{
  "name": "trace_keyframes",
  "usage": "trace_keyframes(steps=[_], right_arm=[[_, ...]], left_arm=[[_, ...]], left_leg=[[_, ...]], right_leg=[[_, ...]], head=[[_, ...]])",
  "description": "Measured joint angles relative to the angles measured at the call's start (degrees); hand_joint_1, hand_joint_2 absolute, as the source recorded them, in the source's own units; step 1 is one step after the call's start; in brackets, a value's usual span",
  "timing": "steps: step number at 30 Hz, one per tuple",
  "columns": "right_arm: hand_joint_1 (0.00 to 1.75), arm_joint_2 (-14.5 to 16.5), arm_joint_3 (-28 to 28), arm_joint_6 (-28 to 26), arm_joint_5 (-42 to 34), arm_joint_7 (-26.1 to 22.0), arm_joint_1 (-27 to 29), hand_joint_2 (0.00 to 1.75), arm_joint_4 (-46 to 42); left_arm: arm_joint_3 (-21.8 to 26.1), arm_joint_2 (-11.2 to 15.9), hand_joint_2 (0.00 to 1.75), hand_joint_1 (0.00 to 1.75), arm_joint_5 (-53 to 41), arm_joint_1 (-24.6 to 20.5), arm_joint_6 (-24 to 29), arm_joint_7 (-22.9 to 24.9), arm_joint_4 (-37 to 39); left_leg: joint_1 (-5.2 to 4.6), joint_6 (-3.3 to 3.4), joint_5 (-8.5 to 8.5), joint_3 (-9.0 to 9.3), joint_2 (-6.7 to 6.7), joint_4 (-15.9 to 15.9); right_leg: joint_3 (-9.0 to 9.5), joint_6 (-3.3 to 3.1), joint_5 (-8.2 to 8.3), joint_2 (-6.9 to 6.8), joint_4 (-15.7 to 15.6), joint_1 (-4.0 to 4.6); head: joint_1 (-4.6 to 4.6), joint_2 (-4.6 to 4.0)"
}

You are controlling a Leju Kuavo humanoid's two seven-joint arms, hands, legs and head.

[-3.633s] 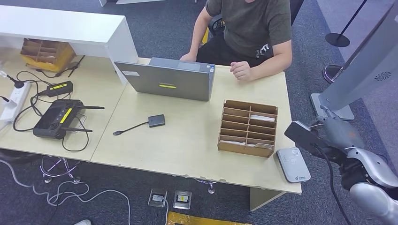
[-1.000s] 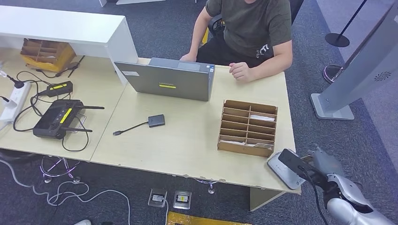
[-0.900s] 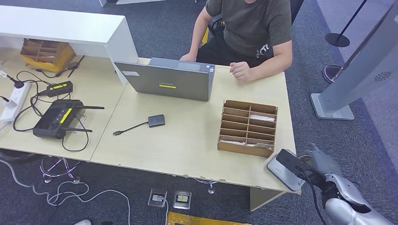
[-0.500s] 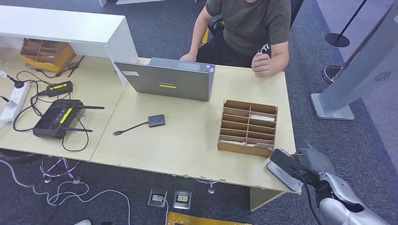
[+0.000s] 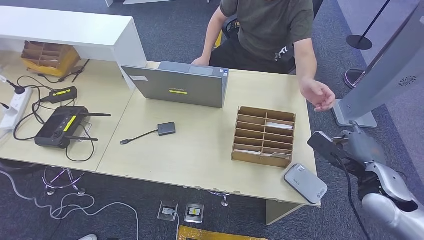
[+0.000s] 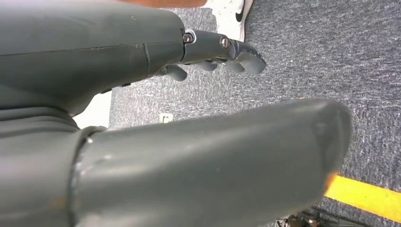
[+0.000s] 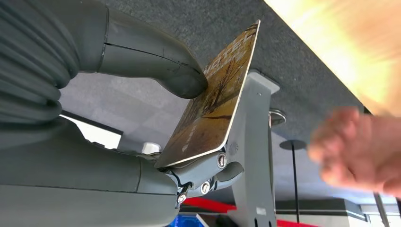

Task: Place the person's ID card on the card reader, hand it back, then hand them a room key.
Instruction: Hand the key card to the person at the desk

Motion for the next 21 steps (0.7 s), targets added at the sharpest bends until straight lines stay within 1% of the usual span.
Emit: trace_keyframes(steps=[7,13,17,21], right_arm=[[1.75,-1.56,-1.17,-0.02,-0.01,0.62,-0.03,1.75,-3.03],[1.75,-1.88,-1.24,-0.33,1.55,0.5,-0.18,1.75,-4.99],[1.75,-0.9,-1.04,0.08,2.88,-0.33,-1.69,1.75,-5.06],[1.75,1.62,-0.54,-0.81,3.27,-1.5,-4.19,1.75,-3.23]], left_arm=[[0.0,-0.04,0.0,0.0,-0.04,0.04,0.0,0.2,0.0],[0.0,-0.08,0.0,0.0,-0.67,0.03,0.15,0.4,0.0],[0.0,-0.17,0.0,0.0,-1.28,-0.15,-0.11,0.47,0.0],[0.0,-0.41,0.0,0.0,-1.9,-0.73,-0.26,0.84,0.0]], left_leg=[[0.0,0.0,0.0,0.0,0.0,0.0],[0.01,0.0,0.0,-0.02,0.0,-0.01],[0.01,0.0,0.0,-0.05,0.0,-0.02],[0.01,0.0,0.01,-0.03,-0.02,-0.01]], right_leg=[[0.0,0.0,0.0,0.0,0.0,0.0],[0.01,0.0,0.0,-0.01,0.01,0.0],[0.01,0.0,0.0,0.0,0.02,0.01],[0.01,0.0,0.0,-0.03,0.02,0.01]], head=[[-0.01,-0.01],[-0.01,-0.01],[-0.01,-0.01],[-0.01,0.0]])
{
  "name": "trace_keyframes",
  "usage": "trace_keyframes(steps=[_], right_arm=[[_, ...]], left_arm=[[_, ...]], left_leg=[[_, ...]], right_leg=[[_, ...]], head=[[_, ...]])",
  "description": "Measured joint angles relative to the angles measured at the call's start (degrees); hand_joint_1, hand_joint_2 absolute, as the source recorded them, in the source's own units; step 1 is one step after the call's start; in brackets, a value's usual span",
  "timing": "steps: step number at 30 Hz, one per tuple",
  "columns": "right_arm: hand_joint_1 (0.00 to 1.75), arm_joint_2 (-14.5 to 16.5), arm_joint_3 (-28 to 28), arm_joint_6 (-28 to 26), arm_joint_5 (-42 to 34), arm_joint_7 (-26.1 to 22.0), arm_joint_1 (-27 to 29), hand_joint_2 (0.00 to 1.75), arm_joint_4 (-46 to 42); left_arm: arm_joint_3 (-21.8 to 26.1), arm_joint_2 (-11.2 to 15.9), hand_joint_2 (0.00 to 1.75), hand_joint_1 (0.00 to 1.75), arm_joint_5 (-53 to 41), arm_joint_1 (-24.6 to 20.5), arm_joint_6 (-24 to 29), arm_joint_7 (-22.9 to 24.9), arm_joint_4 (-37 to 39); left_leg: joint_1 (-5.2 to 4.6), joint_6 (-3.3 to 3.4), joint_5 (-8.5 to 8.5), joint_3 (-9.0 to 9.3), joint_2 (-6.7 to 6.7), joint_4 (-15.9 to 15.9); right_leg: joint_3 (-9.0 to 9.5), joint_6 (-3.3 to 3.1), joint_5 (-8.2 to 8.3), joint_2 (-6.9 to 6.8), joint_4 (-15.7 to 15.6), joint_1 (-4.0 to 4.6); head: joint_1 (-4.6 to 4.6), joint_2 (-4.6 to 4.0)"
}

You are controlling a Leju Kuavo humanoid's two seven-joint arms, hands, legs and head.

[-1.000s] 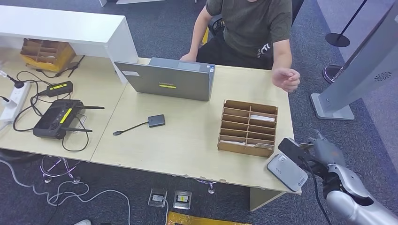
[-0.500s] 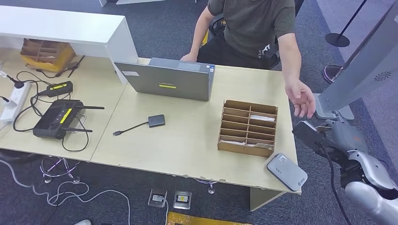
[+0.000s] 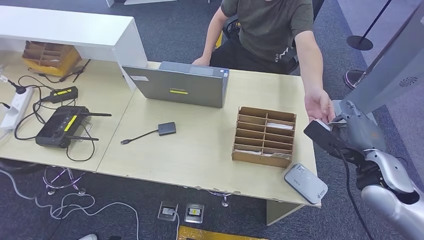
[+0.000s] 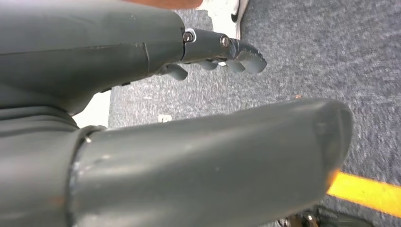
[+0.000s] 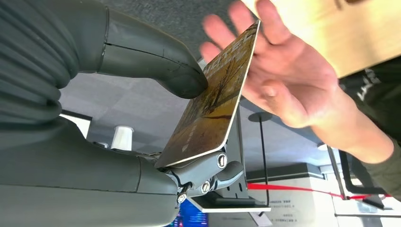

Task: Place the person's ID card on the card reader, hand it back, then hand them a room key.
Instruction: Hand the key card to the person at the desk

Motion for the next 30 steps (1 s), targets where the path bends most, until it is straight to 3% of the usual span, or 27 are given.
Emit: trace_keyframes(steps=[10,23,24,27,28,30], right_arm=[[1.75,4.18,0.32,-1.64,0.42,-1.4,-2.68,1.75,6.25],[1.72,6.21,0.32,-0.89,2.52,-1.74,-3.52,1.75,13.13],[1.28,6.31,0.32,-0.82,2.67,-1.76,-3.58,1.75,13.54],[0.0,6.62,0.3,-0.66,3.22,-1.84,-3.68,0.44,14.76],[0.0,6.71,0.3,-0.68,3.45,-1.81,-3.66,0.0,15.01],[0.0,6.81,0.29,-0.92,3.89,-1.67,-3.6,0.0,15.28]], left_arm=[[-0.11,-0.57,0.0,0.0,-1.03,-0.55,-0.41,0.54,0.0],[-0.31,-1.15,0.0,0.0,-2.38,-1.73,-0.75,1.69,0.0],[-0.32,-1.19,0.0,0.0,-2.42,-1.76,-0.76,1.72,0.0],[-0.45,-1.3,0.0,0.0,-2.59,-1.8,-0.74,1.74,0.0],[-0.49,-1.33,0.0,0.0,-2.63,-1.81,-0.72,1.75,0.0],[-0.5,-1.38,0.0,0.0,-2.68,-1.86,-0.67,1.76,0.0]], left_leg=[[0.0,0.0,-0.01,-0.02,-0.01,0.01],[0.0,0.0,-0.01,-0.03,-0.02,0.01],[0.0,0.0,-0.01,-0.03,-0.02,0.01],[0.0,0.0,-0.01,-0.03,-0.01,0.02],[0.0,0.0,-0.01,-0.03,-0.01,0.02],[0.0,0.0,-0.01,-0.03,0.01,0.02]], right_leg=[[-0.02,0.0,0.0,0.0,-0.01,0.0],[-0.03,0.0,0.0,-0.01,-0.01,0.0],[-0.03,0.0,0.0,-0.01,-0.01,0.0],[-0.05,0.0,0.0,0.0,-0.01,0.0],[-0.06,0.0,0.0,0.01,-0.01,0.0],[-0.07,0.0,0.0,0.03,-0.01,0.0]], head=[[-0.01,0.0],[0.0,-0.01],[-0.01,-0.01],[-0.01,0.0],[-0.01,0.01],[-0.01,0.01]])
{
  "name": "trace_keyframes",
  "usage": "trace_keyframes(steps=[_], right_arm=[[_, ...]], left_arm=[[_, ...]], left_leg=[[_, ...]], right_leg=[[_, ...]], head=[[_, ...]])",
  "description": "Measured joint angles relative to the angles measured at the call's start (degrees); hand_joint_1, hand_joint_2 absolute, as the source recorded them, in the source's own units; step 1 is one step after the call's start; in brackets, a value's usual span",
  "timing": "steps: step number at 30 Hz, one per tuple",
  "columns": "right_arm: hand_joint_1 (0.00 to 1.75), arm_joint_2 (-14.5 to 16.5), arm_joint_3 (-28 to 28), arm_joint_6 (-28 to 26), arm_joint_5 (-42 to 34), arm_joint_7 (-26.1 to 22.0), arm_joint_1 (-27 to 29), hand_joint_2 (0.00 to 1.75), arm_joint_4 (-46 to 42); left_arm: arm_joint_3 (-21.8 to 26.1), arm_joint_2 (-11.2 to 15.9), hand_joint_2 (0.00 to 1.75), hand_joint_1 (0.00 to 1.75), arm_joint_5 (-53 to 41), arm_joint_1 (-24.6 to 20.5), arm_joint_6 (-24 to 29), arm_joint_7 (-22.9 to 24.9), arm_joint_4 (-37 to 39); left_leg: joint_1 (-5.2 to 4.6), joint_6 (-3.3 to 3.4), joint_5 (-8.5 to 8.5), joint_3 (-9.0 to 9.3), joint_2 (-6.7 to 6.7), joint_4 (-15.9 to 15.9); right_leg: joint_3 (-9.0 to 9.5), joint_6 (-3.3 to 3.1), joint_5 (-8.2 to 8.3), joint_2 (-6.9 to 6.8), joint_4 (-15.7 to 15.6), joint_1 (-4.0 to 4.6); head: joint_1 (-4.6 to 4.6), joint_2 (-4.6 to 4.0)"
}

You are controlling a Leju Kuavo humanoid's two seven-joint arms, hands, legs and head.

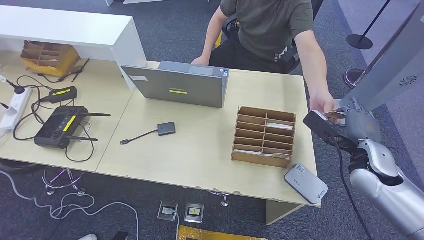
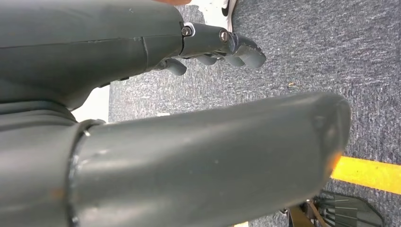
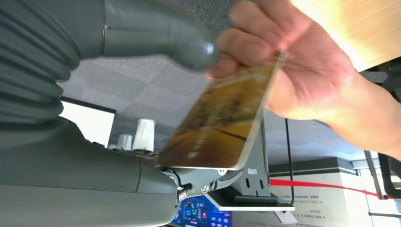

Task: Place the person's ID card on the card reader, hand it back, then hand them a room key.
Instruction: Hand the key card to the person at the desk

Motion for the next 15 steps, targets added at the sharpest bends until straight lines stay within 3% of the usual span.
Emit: trace_keyframes(steps=[11,15], right_arm=[[0.0,0.73,-0.02,-4.45,5.46,-0.51,0.13,0.0,0.13],[0.0,0.88,-0.03,-3.39,8.8,-0.6,0.41,0.0,-2.83]], left_arm=[[0.0,-0.17,0.0,0.0,0.62,-0.01,0.13,0.33,0.0],[0.0,-0.17,0.0,0.0,1.09,0.09,0.26,0.19,0.0]], left_leg=[[0.0,0.0,0.01,0.01,0.0,0.0],[0.0,0.0,0.0,0.02,0.01,0.0]], right_leg=[[0.02,0.0,0.0,0.0,0.01,0.0],[0.01,0.0,0.0,0.01,0.01,0.0]], head=[[0.02,-0.01],[0.01,-0.01]])
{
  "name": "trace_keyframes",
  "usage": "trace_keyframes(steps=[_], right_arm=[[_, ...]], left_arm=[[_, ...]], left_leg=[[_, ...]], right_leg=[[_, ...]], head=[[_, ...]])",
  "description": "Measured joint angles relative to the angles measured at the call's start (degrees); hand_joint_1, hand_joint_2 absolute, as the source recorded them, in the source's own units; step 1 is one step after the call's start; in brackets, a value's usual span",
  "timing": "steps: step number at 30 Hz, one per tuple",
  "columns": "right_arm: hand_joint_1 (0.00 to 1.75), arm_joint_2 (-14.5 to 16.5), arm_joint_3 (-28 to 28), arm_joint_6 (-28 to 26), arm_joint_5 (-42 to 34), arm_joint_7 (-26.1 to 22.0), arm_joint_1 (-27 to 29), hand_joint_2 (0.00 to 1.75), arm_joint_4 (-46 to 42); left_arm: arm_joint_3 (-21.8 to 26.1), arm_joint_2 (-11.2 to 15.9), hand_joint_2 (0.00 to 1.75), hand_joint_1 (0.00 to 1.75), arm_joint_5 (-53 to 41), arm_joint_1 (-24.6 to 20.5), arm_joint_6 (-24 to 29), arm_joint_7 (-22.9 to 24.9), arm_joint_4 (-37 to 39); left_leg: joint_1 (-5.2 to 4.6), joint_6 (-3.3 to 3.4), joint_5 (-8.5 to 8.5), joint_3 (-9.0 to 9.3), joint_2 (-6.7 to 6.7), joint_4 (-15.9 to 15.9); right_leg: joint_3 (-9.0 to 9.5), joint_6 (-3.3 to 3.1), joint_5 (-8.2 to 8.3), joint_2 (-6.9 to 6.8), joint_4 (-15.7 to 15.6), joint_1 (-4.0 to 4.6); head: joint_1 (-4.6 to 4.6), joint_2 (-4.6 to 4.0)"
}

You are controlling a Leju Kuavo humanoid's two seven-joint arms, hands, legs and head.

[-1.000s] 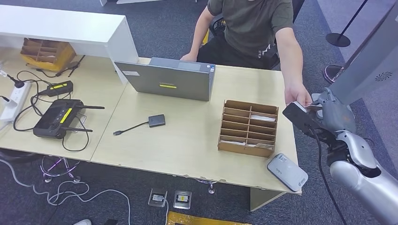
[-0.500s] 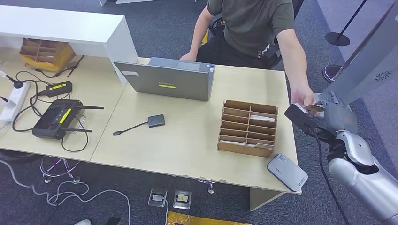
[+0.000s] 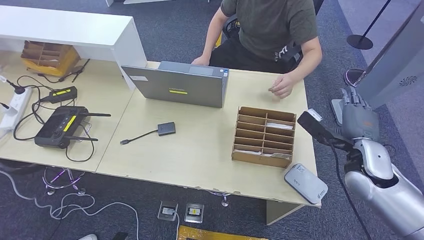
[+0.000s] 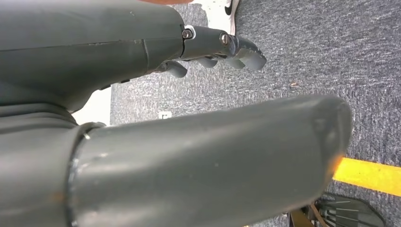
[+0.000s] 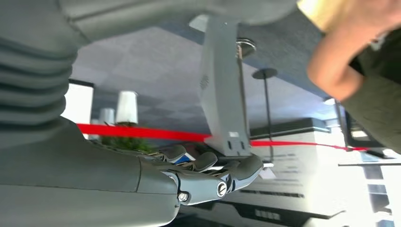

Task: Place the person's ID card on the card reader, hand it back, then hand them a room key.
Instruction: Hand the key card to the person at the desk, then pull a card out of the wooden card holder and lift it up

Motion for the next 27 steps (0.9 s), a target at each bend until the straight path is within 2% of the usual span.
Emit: trace_keyframes(steps=[3,8,12,18,27], right_arm=[[0.0,-0.29,-0.32,2.57,0.84,1.75,0.75,0.0,-3.93],[0.0,-2.5,-0.46,11.46,-2.23,5.77,2.2,0.0,-12.74],[0.0,-4.54,0.02,15.25,-4.09,7.07,3.03,1.75,-20.32],[0.0,-6.73,1.98,16.38,-5.54,7.8,3.92,1.75,-29.2],[0.0,-8.02,5.76,11.32,-3.56,7.88,6.78,1.75,-34.61]], left_arm=[[0.0,0.01,0.0,0.0,0.3,0.18,0.24,-0.06,0.0],[0.0,0.04,0.0,0.0,1.08,0.79,0.79,-0.25,0.0],[0.01,0.25,0.0,0.0,2.02,1.3,0.95,-0.64,0.0],[0.04,0.63,0.0,0.0,3.1,2.22,1.37,-1.7,0.0],[0.04,0.96,0.0,0.0,3.47,2.56,1.51,-2.45,0.01]], left_leg=[[0.0,0.0,0.0,0.0,0.0,0.0],[0.0,0.0,-0.01,0.01,0.01,0.0],[-0.01,-0.01,-0.01,0.02,0.01,0.0],[0.01,-0.02,-0.02,0.03,0.02,-0.01],[0.01,-0.03,-0.02,0.02,0.02,-0.02]], right_leg=[[0.0,0.0,0.0,-0.01,0.0,0.0],[-0.01,0.0,0.0,0.01,-0.01,0.0],[0.0,0.0,0.0,0.01,-0.01,0.0],[0.0,0.0,0.0,0.03,-0.01,0.01],[0.02,-0.01,-0.01,0.02,-0.01,0.01]], head=[[0.0,0.0],[0.01,0.01],[0.01,0.0],[0.01,-0.01],[0.01,-0.01]])
